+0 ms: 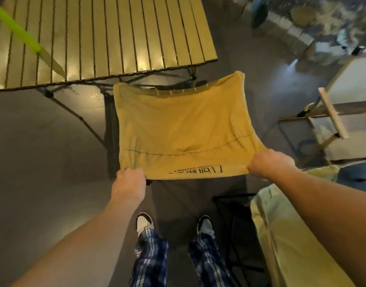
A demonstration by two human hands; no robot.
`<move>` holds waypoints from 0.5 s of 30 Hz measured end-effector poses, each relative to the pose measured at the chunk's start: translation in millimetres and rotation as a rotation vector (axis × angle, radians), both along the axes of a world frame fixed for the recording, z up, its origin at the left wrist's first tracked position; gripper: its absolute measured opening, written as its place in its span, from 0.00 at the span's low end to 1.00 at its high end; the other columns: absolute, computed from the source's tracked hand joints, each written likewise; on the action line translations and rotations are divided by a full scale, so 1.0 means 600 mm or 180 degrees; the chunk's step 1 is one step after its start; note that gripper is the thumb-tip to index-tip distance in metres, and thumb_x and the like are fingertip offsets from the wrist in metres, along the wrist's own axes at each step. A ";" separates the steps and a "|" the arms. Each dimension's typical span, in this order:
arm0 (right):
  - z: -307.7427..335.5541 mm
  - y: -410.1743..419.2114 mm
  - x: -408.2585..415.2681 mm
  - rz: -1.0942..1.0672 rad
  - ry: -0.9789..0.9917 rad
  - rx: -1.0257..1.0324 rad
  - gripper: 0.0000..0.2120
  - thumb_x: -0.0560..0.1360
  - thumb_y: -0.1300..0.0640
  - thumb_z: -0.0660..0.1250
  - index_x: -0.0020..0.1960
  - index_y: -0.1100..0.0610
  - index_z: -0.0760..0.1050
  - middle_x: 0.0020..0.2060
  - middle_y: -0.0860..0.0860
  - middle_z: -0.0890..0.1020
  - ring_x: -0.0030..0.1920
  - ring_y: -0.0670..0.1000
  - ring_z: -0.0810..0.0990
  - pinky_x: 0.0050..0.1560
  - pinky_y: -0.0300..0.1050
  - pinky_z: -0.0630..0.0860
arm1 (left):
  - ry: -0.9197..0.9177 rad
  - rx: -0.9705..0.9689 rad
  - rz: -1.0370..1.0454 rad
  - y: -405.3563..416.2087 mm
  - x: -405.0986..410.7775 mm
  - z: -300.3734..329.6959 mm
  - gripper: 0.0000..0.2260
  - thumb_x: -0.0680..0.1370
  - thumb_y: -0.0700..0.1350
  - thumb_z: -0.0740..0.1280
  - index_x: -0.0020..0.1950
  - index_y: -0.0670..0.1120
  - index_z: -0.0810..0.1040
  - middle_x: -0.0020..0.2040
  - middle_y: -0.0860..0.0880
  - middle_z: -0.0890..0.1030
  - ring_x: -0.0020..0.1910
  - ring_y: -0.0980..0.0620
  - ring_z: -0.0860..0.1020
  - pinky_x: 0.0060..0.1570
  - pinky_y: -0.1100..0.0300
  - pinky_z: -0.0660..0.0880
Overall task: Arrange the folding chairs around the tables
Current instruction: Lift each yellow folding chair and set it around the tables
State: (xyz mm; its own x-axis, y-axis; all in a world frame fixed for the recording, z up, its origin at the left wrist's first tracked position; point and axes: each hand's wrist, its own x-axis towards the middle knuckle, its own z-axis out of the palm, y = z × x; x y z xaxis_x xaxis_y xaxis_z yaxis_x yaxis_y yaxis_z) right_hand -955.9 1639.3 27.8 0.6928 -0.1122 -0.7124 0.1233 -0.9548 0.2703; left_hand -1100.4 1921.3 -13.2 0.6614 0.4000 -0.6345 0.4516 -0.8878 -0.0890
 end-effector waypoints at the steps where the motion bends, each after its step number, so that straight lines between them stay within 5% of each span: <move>1: 0.000 -0.012 -0.004 0.0056 0.0058 -0.0009 0.11 0.78 0.57 0.60 0.57 0.56 0.76 0.43 0.52 0.74 0.47 0.56 0.76 0.46 0.49 0.71 | 0.0028 0.0001 0.0035 -0.010 -0.009 0.001 0.12 0.79 0.36 0.56 0.57 0.43 0.77 0.53 0.42 0.79 0.57 0.40 0.74 0.45 0.50 0.73; 4: -0.001 -0.046 -0.009 0.0303 0.0185 -0.0013 0.10 0.78 0.61 0.59 0.56 0.57 0.76 0.38 0.51 0.70 0.40 0.53 0.73 0.44 0.48 0.71 | 0.0092 -0.0020 0.0051 -0.046 -0.034 0.004 0.12 0.78 0.36 0.57 0.57 0.44 0.77 0.53 0.42 0.79 0.56 0.40 0.74 0.46 0.50 0.74; 15: -0.016 -0.092 -0.041 0.0553 0.0157 0.0081 0.10 0.77 0.64 0.60 0.57 0.58 0.75 0.38 0.52 0.69 0.44 0.55 0.75 0.48 0.49 0.77 | 0.0149 0.0007 0.0162 -0.102 -0.077 0.015 0.11 0.79 0.38 0.58 0.59 0.44 0.75 0.55 0.43 0.78 0.56 0.41 0.77 0.46 0.52 0.73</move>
State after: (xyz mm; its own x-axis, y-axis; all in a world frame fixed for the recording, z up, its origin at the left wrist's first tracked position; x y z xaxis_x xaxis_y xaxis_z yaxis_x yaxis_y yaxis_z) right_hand -980.8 1584.3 18.1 0.6643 0.0245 -0.7471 0.2995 -0.9245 0.2359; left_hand -1146.3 1859.8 -4.1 0.6099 0.4336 -0.6633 0.4913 -0.8636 -0.1128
